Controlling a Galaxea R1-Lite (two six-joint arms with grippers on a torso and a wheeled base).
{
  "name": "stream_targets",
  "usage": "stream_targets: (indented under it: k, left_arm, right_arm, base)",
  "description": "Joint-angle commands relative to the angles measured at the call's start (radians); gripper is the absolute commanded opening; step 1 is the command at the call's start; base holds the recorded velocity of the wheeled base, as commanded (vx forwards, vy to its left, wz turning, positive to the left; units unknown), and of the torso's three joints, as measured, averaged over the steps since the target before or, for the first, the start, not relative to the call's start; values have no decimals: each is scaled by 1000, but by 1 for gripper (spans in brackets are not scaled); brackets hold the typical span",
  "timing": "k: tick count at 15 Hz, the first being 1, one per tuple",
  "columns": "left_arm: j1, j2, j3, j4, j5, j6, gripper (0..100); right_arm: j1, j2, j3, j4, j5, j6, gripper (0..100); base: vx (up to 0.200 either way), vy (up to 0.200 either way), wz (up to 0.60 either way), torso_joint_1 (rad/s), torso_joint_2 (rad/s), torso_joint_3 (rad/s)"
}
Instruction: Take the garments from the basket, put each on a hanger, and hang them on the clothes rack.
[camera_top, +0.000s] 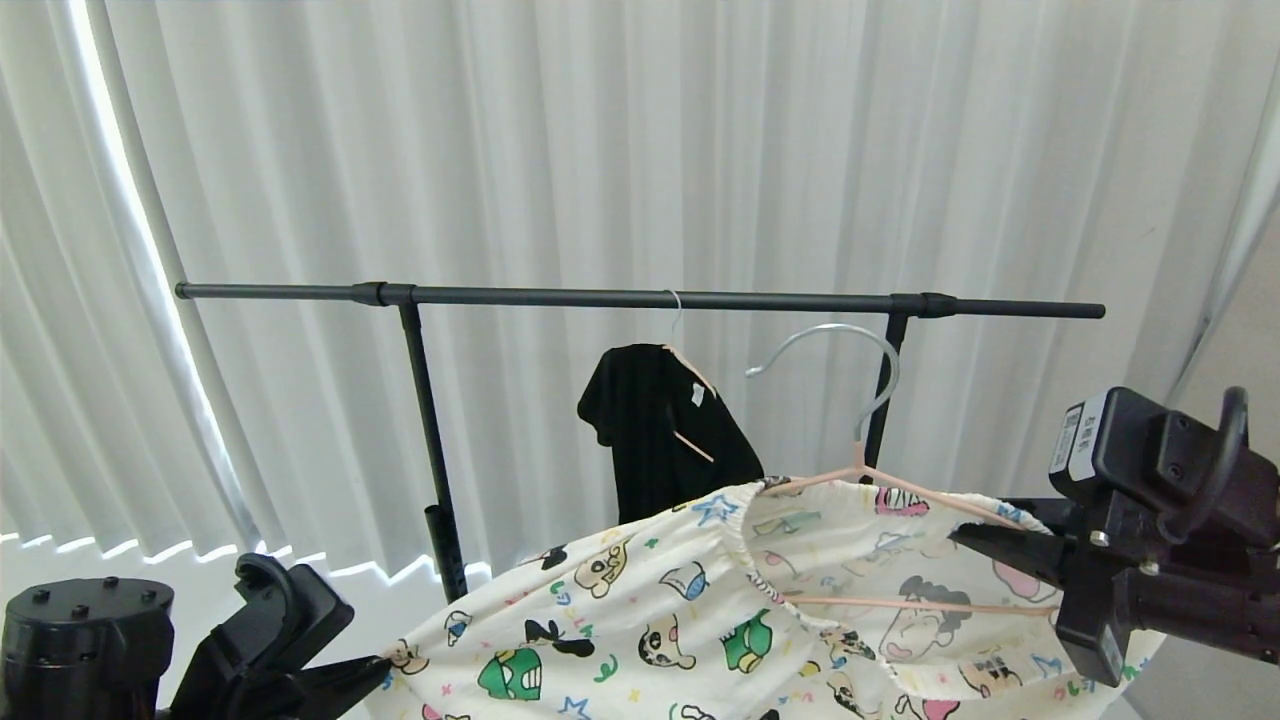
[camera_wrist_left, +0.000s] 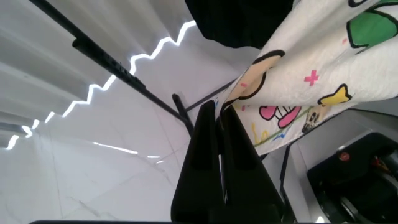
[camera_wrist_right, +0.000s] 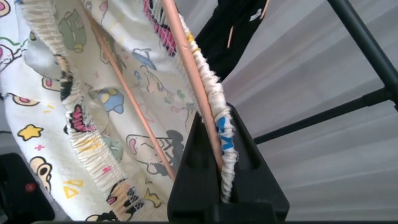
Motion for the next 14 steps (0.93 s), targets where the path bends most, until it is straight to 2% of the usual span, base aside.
stream_targets:
  k: [1, 2, 5, 9, 12, 14]
  left_arm:
    - [-15, -34, -1, -1, -1, -7, 0]
    - [-15, -42, 1, -1, -1, -7, 100]
    - [-15, -56, -2, -1, -7, -9, 100]
    - [-17, -70, -2, -1, -9, -24, 100]
    - [-52, -111, -25, -1, -9, -167, 100]
    - [-52, -143, -83, -1, -7, -236, 100]
  right_arm:
    - [1, 5, 0, 0, 0, 1, 0]
    - [1, 6, 2, 0, 0, 6, 0]
    - [-6, 6, 2, 0, -2, 9, 0]
    - [-56, 5, 5, 0, 0, 9, 0]
    - [-107, -5, 25, 0, -2, 9, 0]
    - [-150, -28, 60, 6, -20, 9, 0]
  base:
    - [0, 0, 0, 0, 0, 0]
    - [0, 0, 0, 0, 0, 0]
    - [0, 0, 0, 0, 0, 0]
    - [0, 0, 0, 0, 0, 0]
    - [0, 0, 0, 0, 0, 0]
    - [0, 0, 0, 0, 0, 0]
